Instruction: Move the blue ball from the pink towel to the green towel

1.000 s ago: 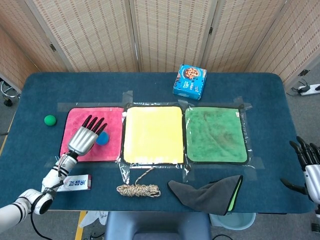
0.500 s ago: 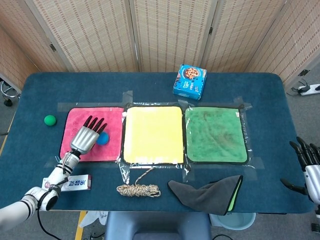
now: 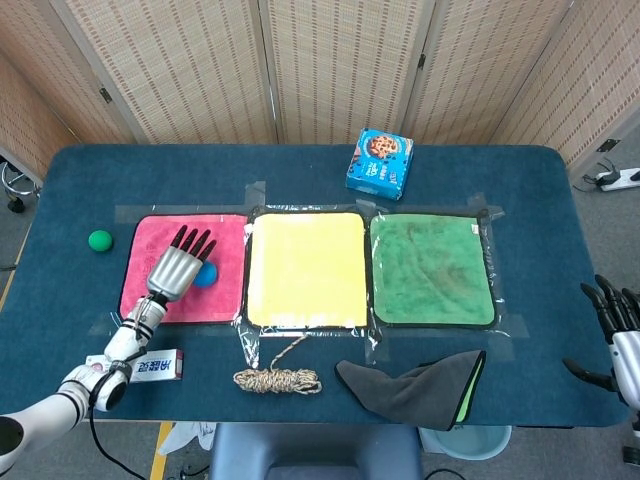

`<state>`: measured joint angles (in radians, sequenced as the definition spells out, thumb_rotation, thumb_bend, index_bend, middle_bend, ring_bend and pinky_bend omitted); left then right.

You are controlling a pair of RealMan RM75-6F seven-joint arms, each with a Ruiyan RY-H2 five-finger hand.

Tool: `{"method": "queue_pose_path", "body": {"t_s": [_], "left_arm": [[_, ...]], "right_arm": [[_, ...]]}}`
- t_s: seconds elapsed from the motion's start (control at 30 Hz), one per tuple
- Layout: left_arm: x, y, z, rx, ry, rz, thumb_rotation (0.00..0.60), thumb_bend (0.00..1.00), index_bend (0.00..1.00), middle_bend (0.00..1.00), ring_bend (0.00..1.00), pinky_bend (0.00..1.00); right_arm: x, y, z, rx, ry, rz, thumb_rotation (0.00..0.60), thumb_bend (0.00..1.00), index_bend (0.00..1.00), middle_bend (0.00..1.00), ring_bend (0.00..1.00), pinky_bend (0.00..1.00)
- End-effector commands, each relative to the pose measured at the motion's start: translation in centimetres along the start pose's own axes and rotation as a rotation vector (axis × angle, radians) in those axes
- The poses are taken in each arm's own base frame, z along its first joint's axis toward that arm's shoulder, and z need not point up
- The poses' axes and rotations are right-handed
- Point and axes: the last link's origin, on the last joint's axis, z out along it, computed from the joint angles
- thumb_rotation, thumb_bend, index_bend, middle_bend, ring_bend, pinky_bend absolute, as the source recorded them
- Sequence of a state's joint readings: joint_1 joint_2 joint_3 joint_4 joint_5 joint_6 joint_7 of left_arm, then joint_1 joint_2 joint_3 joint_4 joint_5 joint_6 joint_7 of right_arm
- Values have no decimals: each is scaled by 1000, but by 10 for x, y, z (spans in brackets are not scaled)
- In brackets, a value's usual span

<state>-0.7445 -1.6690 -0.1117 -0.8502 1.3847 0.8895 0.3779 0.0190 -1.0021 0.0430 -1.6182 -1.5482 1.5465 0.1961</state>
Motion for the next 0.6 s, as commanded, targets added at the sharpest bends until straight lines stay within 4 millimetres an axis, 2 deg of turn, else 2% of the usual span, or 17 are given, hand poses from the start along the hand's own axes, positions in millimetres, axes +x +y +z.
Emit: {"method": "queue_pose_path", "body": {"t_s": [0.03,0.2,0.6], "left_arm": [[1,5,4,-8,12,-5,600,366,0,0,0,0],[8,14,10,-23,43,-14,600,365,0,0,0,0],[53,51,25,-106,191,-2,600,366,0,0,0,0]], "right_arm": [[1,0,0,0,3,1,600,84,59,32,72,0],[1,-1,-1,0,4,0,600,84,59,32,72,0],[4,0,-5,-10,16,3,600,85,59,32,72,0]]}}
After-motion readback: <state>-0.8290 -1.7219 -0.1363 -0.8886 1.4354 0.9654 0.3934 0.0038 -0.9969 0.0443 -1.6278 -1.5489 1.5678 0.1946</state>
